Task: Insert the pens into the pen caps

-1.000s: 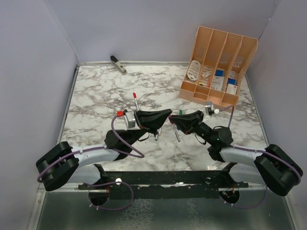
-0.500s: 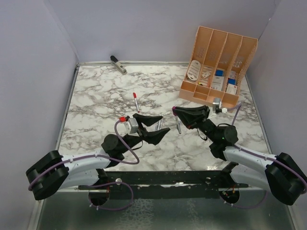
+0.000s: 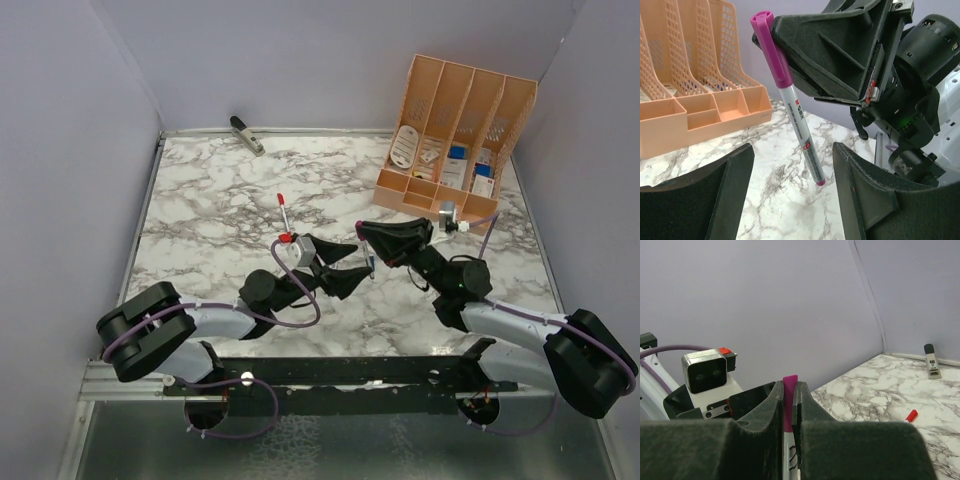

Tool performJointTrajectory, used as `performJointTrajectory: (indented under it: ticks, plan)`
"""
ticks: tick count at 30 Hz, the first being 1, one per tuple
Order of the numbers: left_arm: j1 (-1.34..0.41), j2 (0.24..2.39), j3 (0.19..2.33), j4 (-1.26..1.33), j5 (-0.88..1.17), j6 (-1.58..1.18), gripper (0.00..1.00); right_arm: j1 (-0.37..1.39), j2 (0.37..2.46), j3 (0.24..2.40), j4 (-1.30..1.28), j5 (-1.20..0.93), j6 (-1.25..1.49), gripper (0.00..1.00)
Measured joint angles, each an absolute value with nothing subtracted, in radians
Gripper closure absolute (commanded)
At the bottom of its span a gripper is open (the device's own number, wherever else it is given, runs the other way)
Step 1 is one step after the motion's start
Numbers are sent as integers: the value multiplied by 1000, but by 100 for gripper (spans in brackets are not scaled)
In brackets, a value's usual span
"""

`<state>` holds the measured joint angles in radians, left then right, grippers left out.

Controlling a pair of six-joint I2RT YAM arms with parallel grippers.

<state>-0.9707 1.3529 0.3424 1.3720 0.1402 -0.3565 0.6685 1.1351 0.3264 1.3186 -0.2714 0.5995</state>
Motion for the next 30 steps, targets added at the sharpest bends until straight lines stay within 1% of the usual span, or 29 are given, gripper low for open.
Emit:
performJointTrajectory:
  ticks: [2, 4, 5, 7, 9, 14, 26, 27, 30]
  plan:
    - [-971, 1386, 356, 1411, 143, -371, 34, 669, 1135, 326, 1327, -271, 603, 99]
    - [-971, 1412, 367, 1443, 147, -387, 39, 669, 1135, 326, 1334, -271, 607, 99]
    - [-971, 1426, 376, 1459, 150, -394, 46, 669, 1135, 326, 1336, -271, 609, 99]
    - [-971, 1449, 394, 1478, 158, -411, 63, 669, 1135, 326, 1338, -271, 609, 99]
    - [-971, 1469, 413, 1494, 169, -426, 77, 669, 1135, 326, 1340, -271, 612, 99]
    - [-964, 1507, 435, 1514, 184, -467, 100, 669, 1137, 318, 1361, -272, 614, 99]
    - [-939, 1473, 402, 1485, 183, -516, 100, 672, 1151, 311, 1355, -267, 589, 99]
    - [-937, 1465, 397, 1478, 183, -517, 100, 673, 1155, 311, 1356, -266, 588, 95]
    - [-933, 1447, 390, 1449, 182, -516, 100, 675, 1166, 311, 1361, -266, 583, 74]
